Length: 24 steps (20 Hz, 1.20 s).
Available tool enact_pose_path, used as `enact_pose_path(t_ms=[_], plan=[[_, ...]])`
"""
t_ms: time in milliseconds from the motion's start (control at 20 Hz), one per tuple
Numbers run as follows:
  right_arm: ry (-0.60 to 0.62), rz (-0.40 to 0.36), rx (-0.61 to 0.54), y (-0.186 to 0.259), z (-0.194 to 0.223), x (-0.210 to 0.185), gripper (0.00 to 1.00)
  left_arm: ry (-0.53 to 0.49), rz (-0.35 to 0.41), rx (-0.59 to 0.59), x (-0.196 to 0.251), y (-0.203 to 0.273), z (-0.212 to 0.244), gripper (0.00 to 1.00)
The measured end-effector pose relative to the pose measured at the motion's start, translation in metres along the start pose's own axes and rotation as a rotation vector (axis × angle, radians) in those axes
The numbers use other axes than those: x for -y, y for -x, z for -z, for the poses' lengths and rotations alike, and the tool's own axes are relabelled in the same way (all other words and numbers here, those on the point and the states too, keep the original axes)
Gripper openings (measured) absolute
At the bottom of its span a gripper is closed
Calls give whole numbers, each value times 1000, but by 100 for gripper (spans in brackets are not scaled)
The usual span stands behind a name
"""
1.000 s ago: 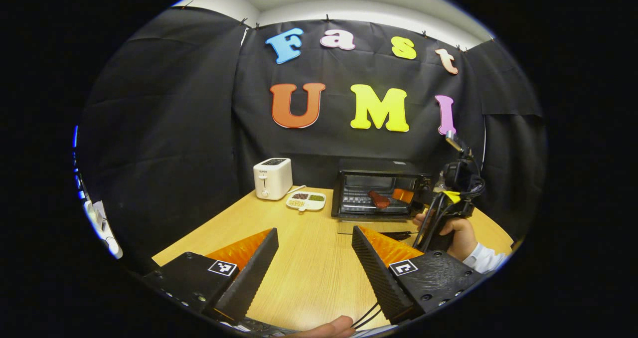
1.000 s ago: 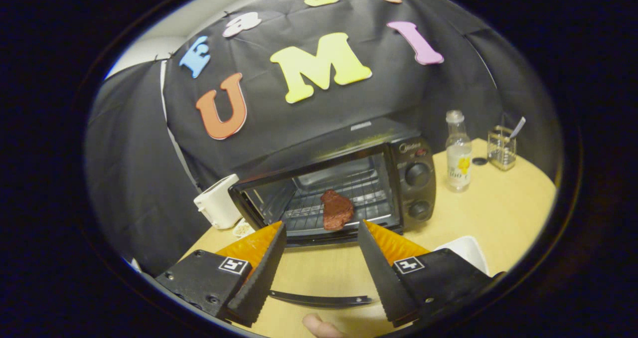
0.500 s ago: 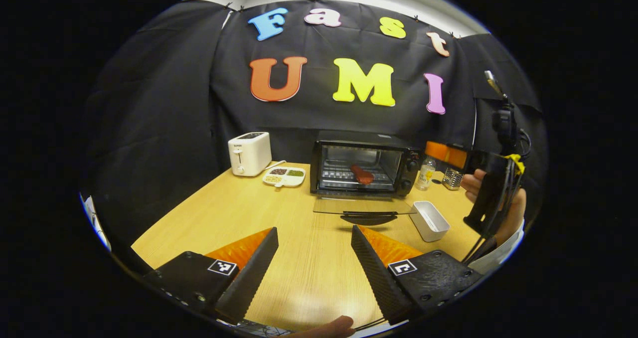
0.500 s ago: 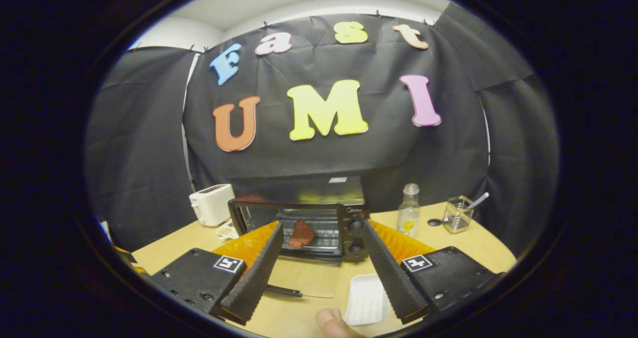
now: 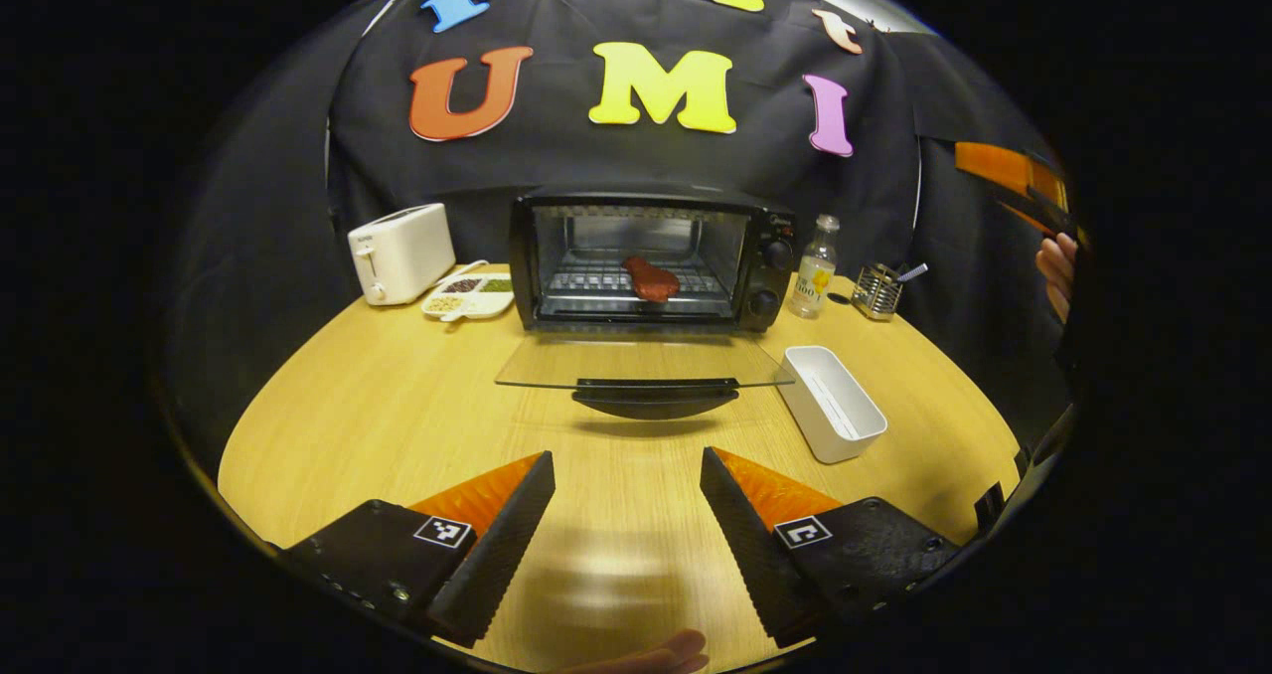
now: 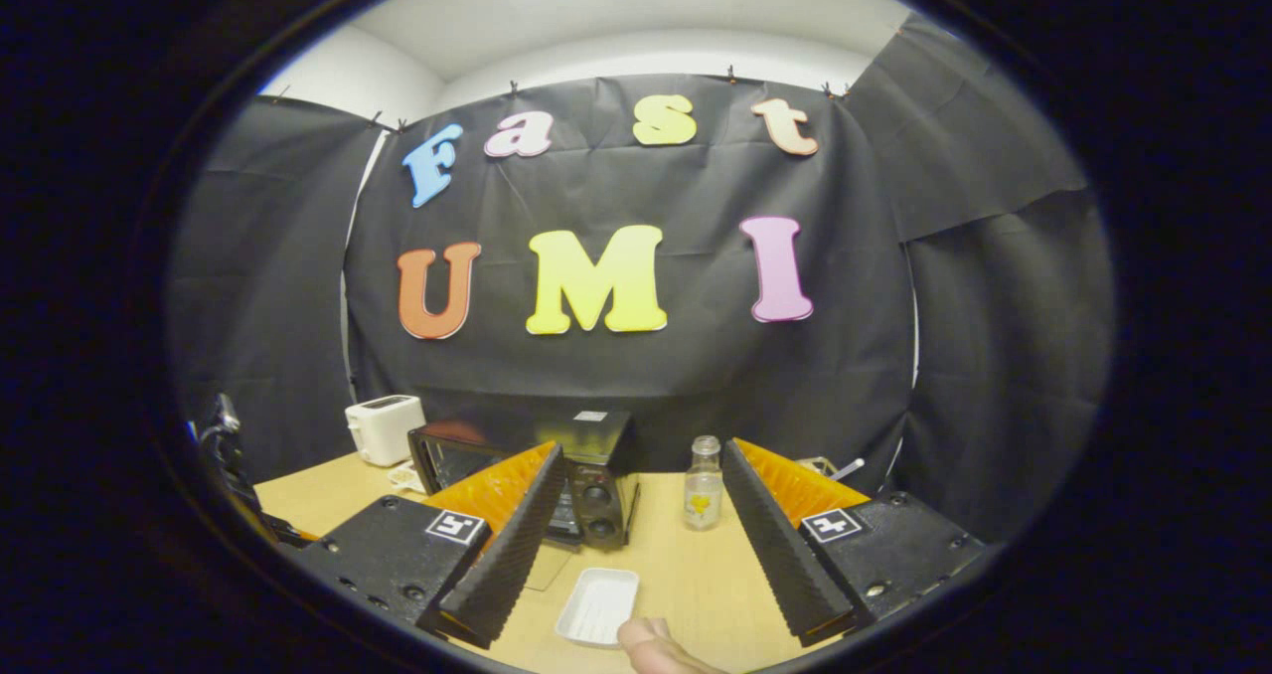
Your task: Open the electric oven with the left hand, put the food in, and close the electric oven.
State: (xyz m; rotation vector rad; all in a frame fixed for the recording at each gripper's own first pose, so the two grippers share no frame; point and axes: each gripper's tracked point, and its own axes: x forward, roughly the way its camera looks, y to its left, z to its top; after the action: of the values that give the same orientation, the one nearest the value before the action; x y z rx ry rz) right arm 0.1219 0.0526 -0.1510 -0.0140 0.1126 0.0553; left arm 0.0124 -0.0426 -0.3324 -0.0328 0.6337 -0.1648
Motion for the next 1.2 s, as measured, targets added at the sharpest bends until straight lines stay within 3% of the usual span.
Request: enact_pose_path(t_ms=[300,650,950,1200], plan=[[36,58,46,33,-16,54,96,-35,-12,-73,15,-51,4,95],[74,85,60,55,-11,84,100,20,-28,-107,13,-91,-9,95],[74,98,68,61,-9,96,96,-22,-45,-176,9,-100,6,95],[61,84,61,59,-5,93,100,-23,-41,-171,10,-100,2,95]])
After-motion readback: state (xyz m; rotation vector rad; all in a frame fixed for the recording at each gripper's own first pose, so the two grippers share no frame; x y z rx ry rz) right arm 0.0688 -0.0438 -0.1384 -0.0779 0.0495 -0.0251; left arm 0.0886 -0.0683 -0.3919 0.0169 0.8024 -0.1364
